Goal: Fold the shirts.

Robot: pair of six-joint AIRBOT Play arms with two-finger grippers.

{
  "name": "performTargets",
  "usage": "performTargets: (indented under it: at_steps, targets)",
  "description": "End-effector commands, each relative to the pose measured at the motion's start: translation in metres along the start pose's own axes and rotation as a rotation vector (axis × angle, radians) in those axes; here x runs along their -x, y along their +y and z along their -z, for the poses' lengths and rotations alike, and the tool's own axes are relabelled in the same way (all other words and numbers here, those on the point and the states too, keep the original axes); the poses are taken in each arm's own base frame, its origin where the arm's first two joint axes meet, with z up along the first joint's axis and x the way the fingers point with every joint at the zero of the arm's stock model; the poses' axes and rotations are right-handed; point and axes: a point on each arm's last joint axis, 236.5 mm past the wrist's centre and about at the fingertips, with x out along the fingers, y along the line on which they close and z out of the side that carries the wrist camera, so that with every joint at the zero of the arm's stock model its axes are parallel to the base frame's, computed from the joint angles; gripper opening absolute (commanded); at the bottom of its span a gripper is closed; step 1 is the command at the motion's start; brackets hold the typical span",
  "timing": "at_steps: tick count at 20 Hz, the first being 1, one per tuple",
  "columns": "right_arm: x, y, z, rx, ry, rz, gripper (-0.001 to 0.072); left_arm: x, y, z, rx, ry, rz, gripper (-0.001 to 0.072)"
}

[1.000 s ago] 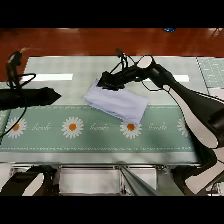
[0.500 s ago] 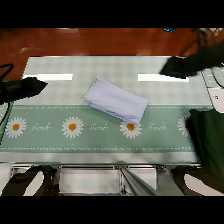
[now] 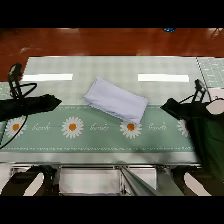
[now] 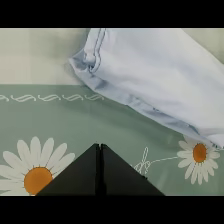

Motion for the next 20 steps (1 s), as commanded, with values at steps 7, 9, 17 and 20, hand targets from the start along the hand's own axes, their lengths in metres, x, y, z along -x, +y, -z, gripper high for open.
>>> performTargets:
  at_steps: [7, 9, 17, 20]
  targets:
    - [-0.097, 0.062, 0.043, -0.083, 0.274, -0.223, 0.0409, -0.011, 0.004, 0.017, 0.008, 0.037, -0.001, 0.0027]
    - [-0.106, 0.081, 0.043, -0.043, 0.306, -0.241, 0.0397, -0.011, 0.004, 0.017, 0.008, 0.037, -0.001, 0.0027]
    - [-0.059, 0.203, -0.003, 0.31, 0.315, -0.449, 0.0018, -0.011, 0.004, 0.017, 0.007, 0.037, -0.001, 0.0027]
    - [-0.013, 0.235, -0.046, 0.413, 0.233, -0.424, 0.0018, -0.011, 0.002, 0.016, 0.028, 0.036, 0.005, 0.0027]
